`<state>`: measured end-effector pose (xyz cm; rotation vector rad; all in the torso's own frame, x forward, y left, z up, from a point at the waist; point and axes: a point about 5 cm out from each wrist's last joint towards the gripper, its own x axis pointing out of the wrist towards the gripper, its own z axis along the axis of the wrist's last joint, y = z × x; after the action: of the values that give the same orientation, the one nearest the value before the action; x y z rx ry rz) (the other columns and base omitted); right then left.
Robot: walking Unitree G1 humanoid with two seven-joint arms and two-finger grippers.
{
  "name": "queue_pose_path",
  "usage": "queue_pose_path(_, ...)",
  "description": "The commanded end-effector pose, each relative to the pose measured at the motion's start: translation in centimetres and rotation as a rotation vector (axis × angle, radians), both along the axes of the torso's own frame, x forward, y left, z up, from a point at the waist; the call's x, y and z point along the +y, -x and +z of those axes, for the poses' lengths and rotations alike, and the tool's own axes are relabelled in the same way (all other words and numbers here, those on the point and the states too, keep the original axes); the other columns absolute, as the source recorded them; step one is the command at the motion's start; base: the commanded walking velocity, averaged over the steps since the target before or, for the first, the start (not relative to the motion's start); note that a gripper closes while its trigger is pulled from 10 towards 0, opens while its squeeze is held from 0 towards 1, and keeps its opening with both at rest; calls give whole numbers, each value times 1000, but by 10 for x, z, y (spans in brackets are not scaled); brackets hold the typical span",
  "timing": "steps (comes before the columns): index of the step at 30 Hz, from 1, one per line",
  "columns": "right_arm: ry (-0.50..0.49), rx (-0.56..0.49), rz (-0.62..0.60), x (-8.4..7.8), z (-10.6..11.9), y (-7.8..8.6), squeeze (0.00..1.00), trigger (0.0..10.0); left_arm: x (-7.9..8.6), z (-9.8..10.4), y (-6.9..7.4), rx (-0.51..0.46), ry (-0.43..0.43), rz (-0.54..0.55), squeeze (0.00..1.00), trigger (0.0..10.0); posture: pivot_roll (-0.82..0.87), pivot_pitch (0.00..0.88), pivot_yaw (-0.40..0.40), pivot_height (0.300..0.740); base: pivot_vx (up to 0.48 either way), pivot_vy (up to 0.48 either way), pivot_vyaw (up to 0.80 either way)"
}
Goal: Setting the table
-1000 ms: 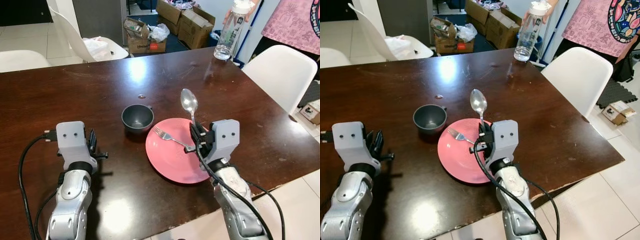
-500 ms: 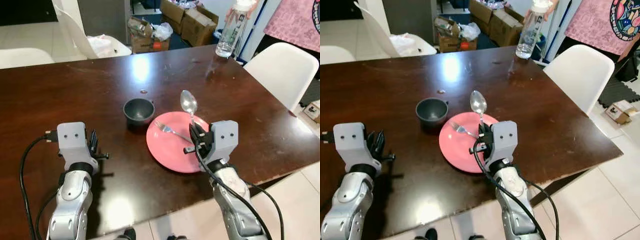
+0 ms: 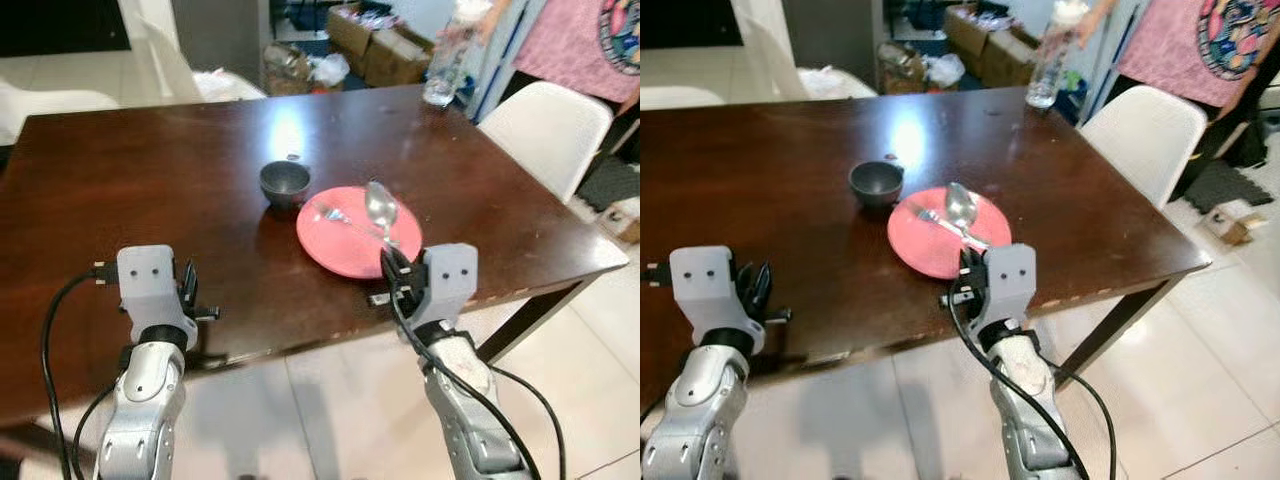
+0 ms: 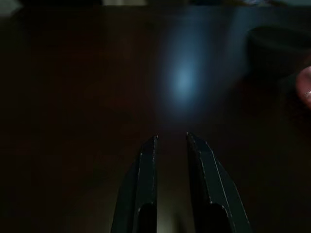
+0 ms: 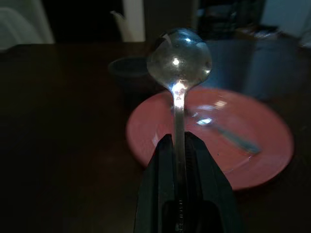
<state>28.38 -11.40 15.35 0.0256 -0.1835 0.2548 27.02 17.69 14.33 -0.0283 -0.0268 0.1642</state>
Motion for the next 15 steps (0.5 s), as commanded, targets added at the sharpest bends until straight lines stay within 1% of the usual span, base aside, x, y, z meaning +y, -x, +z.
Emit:
queue_pose_path(1,2,11,-23,-6,-4,1,0,10000,-2,-5,1,19,1,-5,0,10000,-38,54,17,740,0,0,0)
queue_pose_path(12,-8,16,-36,-8,-5,0,0,10000,-4,-5,1,22,-4,-11,0,10000,-39,53,17,740,0,0,0)
queue_pose_path(15,-21,26,-39,-8,-5,-1,0,10000,-4,-6,1,24,-3,-12,0,10000,-39,53,17,740,0,0,-679)
